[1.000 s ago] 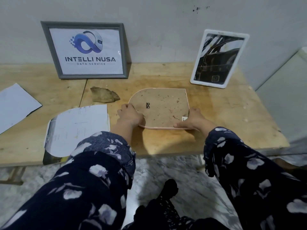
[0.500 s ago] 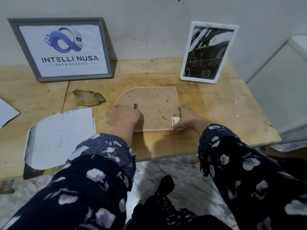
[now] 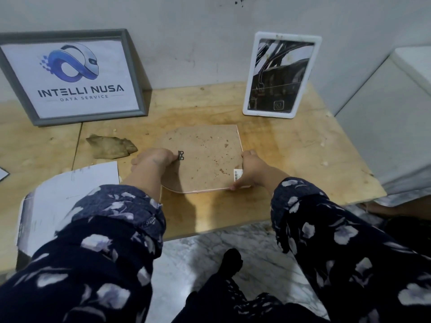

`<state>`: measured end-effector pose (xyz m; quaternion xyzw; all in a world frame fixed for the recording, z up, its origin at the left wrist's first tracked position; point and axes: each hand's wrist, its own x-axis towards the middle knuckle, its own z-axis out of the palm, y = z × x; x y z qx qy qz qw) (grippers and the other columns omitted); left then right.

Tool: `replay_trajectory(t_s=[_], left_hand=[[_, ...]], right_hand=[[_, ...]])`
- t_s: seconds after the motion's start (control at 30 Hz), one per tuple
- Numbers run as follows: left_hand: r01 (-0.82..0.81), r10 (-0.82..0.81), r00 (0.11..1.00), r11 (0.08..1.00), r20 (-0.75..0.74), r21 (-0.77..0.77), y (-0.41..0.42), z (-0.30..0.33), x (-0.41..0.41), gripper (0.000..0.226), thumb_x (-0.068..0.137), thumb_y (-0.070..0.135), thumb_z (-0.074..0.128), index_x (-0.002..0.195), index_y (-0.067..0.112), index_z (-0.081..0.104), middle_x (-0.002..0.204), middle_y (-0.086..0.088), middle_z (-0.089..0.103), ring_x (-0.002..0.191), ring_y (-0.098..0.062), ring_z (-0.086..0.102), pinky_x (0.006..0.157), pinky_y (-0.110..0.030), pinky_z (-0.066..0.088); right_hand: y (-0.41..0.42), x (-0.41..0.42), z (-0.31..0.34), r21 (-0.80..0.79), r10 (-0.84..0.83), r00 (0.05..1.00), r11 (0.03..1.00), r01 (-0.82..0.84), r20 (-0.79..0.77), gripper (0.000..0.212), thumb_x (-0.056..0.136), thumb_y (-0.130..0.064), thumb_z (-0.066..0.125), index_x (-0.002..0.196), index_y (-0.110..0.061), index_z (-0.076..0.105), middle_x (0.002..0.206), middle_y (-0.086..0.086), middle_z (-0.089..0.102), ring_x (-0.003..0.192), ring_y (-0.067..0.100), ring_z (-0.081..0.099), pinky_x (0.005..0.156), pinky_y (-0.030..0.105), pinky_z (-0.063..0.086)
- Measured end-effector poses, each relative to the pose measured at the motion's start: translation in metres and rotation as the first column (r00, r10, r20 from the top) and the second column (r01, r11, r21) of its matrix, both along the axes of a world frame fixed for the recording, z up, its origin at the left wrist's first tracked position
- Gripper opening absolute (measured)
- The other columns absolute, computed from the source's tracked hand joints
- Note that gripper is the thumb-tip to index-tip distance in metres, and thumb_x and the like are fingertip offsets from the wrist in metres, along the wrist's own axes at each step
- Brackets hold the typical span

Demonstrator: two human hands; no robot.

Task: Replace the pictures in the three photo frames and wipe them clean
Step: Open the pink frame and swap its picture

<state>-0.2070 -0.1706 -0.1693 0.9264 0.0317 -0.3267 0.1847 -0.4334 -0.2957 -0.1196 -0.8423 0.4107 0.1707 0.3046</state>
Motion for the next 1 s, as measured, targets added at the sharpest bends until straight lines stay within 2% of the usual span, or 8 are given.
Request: replay_trajectory(t_s=[0.07, 0.13, 0.27, 0.37, 0.53, 0.67, 0.87, 1.0], left_hand=[[0.116, -0.121, 0.991, 0.989, -0.054, -0.087, 0.001, 0.036, -0.015, 0.070, 0.077, 0.039, 0.073, 0.131, 0.002, 0.051, 0.131, -0.022, 0.054, 0.121, -0.042, 0.051, 0.101, -0.048, 0.044], [0.155, -0.170, 0.982, 0.974, -0.082, -0.163, 0.003, 0.048, -0.017, 0.056, 0.089, 0.028, 0.064, 0.133, -0.003, 0.048, 0.138, -0.023, 0.049, 0.129, -0.038, 0.046, 0.107, -0.046, 0.039], [-0.021, 0.036, 0.997, 0.979, 0.071, -0.200, 0.010, 0.043, -0.017, 0.085, 0.053, 0.049, 0.083, 0.121, 0.007, 0.053, 0.125, -0.017, 0.057, 0.114, -0.038, 0.054, 0.092, -0.050, 0.049], [-0.060, 0.113, 0.984, 0.940, 0.141, -0.337, 0.015, 0.067, -0.038, 0.084, 0.070, 0.037, 0.083, 0.131, 0.000, 0.038, 0.132, -0.018, 0.051, 0.123, -0.037, 0.049, 0.098, -0.046, 0.046], [-0.092, 0.155, 0.985, 0.837, 0.073, -0.540, 0.027, 0.078, -0.051, 0.074, 0.080, 0.024, 0.077, 0.134, 0.005, 0.030, 0.138, -0.016, 0.046, 0.126, -0.035, 0.046, 0.103, -0.046, 0.041], [-0.109, 0.170, 0.984, 0.779, 0.041, -0.617, 0.037, 0.085, -0.046, 0.072, 0.079, 0.020, 0.078, 0.131, 0.006, 0.030, 0.135, -0.016, 0.047, 0.121, -0.034, 0.050, 0.103, -0.048, 0.043], [-0.136, 0.196, 0.981, 0.737, 0.016, -0.662, 0.043, 0.095, -0.048, 0.071, 0.075, 0.022, 0.079, 0.129, 0.006, 0.036, 0.130, -0.013, 0.052, 0.114, -0.032, 0.054, 0.099, -0.049, 0.046], [-0.151, 0.213, 0.977, 0.711, 0.005, -0.686, 0.035, 0.094, -0.075, 0.073, 0.079, 0.020, 0.077, 0.132, 0.007, 0.029, 0.134, -0.013, 0.047, 0.120, -0.031, 0.050, 0.104, -0.048, 0.042]], right_hand=[[0.000, 0.001, 0.001, -0.004, 0.003, 1.000, 1.000, -0.003, -0.012, 0.109, 0.060, -0.026, 0.091, 0.144, -0.004, 0.025, 0.148, 0.007, 0.021, 0.129, 0.028, 0.041, 0.106, 0.039, 0.041], [0.001, 0.001, 0.002, -0.009, 0.008, 1.000, 1.000, -0.009, -0.027, 0.108, 0.060, -0.026, 0.091, 0.143, -0.004, 0.026, 0.146, 0.007, 0.023, 0.127, 0.028, 0.042, 0.105, 0.039, 0.042], [0.003, 0.001, 0.003, -0.010, -0.013, 1.000, 1.000, 0.013, -0.013, 0.104, 0.059, -0.025, 0.091, 0.141, -0.006, 0.029, 0.143, 0.007, 0.027, 0.126, 0.027, 0.043, 0.103, 0.037, 0.042], [0.003, -0.001, 0.004, 0.005, -0.035, 0.999, 0.999, 0.035, -0.003, 0.104, 0.060, -0.023, 0.091, 0.142, -0.007, 0.029, 0.144, 0.007, 0.027, 0.129, 0.027, 0.040, 0.103, 0.036, 0.040], [0.003, -0.002, 0.012, 0.037, -0.013, 1.000, 0.999, 0.014, -0.020, 0.105, 0.066, -0.023, 0.087, 0.146, -0.007, 0.022, 0.149, 0.008, 0.021, 0.134, 0.030, 0.035, 0.107, 0.038, 0.036], [0.004, -0.003, 0.019, 0.004, 0.011, 0.999, 1.000, -0.011, -0.030, 0.123, 0.064, -0.030, 0.088, 0.153, -0.020, 0.003, 0.153, 0.009, 0.012, 0.139, 0.033, 0.026, 0.111, 0.045, 0.033], [0.004, -0.008, 0.030, 0.072, 0.008, 0.995, 0.997, -0.015, 0.098, 0.118, 0.060, -0.020, 0.090, 0.151, -0.022, 0.016, 0.150, 0.006, 0.029, 0.136, 0.029, 0.033, 0.113, 0.045, 0.031], [-0.008, -0.029, 0.036, 0.042, -0.016, 0.994, 0.999, 0.011, 0.107, 0.126, 0.058, -0.017, 0.091, 0.153, -0.024, 0.009, 0.152, 0.007, 0.025, 0.136, 0.029, 0.034, 0.112, 0.041, 0.033]])
